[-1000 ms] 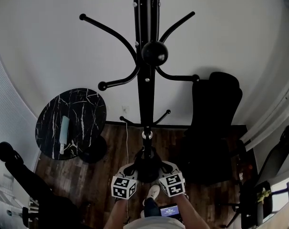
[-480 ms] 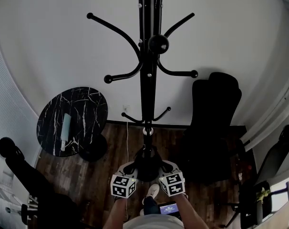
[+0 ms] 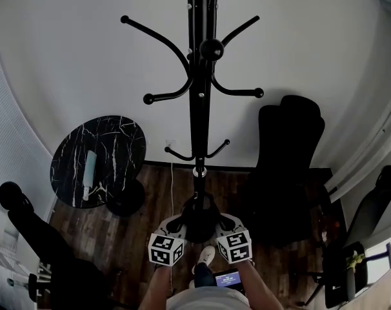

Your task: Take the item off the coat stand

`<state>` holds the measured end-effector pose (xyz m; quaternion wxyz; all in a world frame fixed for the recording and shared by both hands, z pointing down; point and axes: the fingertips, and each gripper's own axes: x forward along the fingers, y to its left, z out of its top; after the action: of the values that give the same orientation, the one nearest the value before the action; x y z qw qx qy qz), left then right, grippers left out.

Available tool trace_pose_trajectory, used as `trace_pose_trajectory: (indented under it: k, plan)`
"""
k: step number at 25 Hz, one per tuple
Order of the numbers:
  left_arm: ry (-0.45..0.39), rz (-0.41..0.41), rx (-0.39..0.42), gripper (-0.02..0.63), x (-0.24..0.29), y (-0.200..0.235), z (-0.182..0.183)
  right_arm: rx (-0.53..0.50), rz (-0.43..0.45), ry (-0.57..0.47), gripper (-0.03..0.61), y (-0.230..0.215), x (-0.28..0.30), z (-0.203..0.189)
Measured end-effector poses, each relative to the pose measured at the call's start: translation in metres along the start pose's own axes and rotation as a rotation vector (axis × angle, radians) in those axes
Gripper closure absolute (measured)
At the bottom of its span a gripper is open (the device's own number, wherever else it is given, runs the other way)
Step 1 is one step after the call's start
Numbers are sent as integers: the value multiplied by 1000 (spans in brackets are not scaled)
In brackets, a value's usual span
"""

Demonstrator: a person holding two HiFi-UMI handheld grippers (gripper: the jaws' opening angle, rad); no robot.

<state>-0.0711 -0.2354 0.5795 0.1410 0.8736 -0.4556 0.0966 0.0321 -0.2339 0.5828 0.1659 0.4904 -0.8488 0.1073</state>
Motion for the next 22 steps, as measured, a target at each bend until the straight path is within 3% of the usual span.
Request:
trace_pose_trajectory:
  k: [6,22]
  plan:
    - [-29,-7,-1,584,-12,-12,6,57,0,-36,551,4,-18,5]
    - [-93,-41,-68,584,-38,-34,14,75,21,-76,551,15,-50,4]
